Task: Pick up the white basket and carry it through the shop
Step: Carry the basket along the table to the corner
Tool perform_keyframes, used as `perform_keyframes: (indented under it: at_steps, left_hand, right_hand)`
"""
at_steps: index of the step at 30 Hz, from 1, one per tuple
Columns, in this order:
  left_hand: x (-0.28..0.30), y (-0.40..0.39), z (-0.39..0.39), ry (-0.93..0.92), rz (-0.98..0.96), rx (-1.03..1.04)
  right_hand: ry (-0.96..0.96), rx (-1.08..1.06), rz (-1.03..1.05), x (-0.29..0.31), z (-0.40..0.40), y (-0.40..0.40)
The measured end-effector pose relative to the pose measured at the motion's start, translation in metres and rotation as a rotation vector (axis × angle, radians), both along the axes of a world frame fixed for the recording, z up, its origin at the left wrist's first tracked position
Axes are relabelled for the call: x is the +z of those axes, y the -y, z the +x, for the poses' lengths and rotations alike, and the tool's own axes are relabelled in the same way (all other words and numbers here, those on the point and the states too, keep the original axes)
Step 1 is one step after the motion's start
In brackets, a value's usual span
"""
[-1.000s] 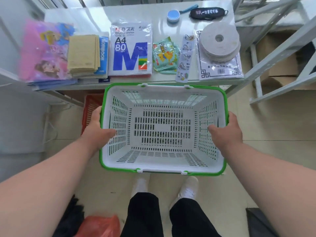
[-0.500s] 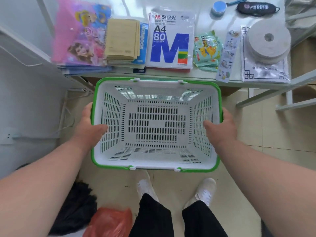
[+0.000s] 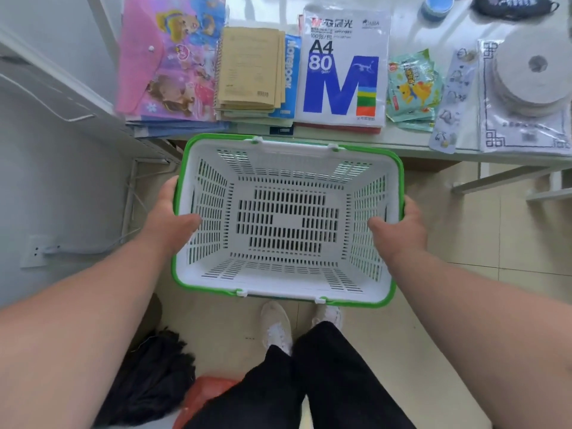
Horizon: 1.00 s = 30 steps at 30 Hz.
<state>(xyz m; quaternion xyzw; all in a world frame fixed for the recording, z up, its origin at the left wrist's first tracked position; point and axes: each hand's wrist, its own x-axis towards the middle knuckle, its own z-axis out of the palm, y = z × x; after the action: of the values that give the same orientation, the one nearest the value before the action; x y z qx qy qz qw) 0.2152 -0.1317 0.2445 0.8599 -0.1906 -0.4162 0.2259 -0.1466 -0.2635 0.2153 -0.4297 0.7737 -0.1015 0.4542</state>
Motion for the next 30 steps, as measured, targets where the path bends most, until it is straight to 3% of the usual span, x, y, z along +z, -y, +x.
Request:
perform_keyframes:
  at_steps: [17,30]
  left_hand:
    - [-0.070,0.028,0.081,-0.039,0.052,-0.048]
    - [-0.129,0.018,0.069,-0.098,0.023,-0.010]
  right_hand:
    - [-0.013,-0.046,0.020,-0.063,0.072,0.027]
    - [-0.074,-0.054,0.047,-0.114,0.061,0.016]
